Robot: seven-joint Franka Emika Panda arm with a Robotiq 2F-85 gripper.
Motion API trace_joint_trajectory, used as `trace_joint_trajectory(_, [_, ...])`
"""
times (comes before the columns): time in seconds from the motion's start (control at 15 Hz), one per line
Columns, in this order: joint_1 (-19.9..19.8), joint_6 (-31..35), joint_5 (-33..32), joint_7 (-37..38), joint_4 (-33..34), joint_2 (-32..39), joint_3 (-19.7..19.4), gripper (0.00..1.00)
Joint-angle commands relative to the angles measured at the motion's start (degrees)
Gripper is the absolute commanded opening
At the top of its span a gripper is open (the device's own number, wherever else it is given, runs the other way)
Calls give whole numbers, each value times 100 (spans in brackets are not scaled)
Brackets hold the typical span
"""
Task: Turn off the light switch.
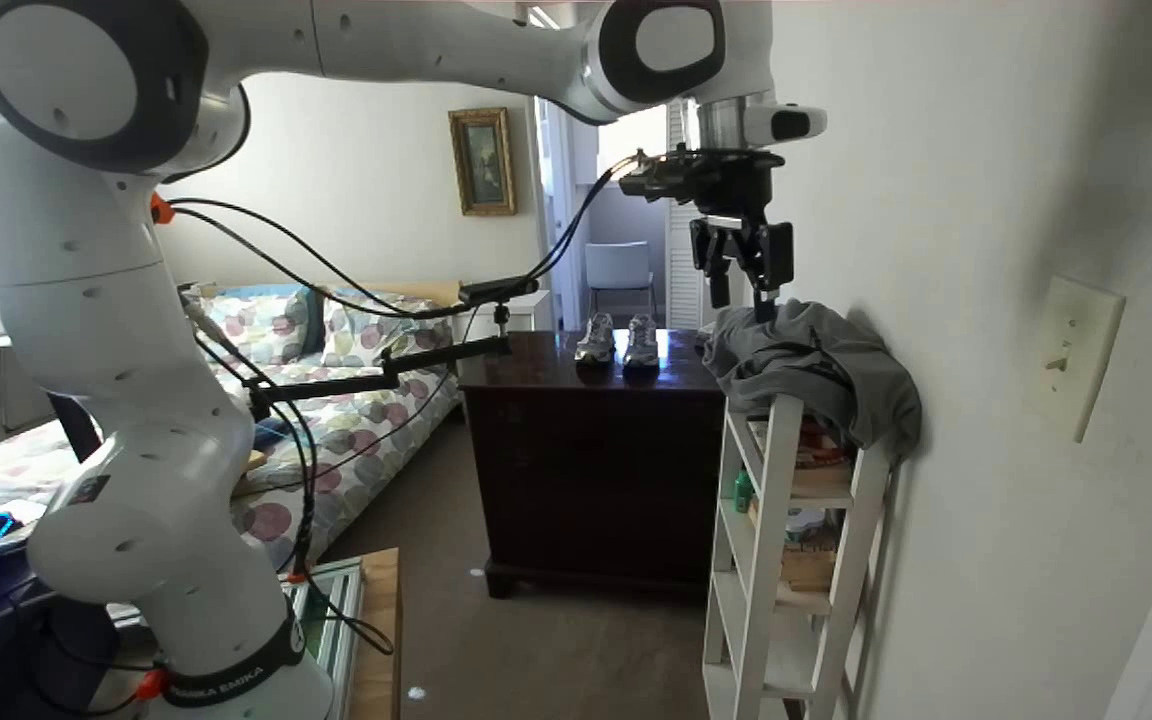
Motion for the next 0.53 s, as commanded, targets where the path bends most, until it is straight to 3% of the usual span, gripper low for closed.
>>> trace_joint_trajectory(0.0, [37, 93, 1, 18, -91, -20, 21, 91])
trace_joint_trajectory(0.07, [54, 142, 0, 25, -167, -44, 38, 99])
trace_joint_trajectory(0.47, [59, 181, 0, 26, -253, -128, 37, 100])
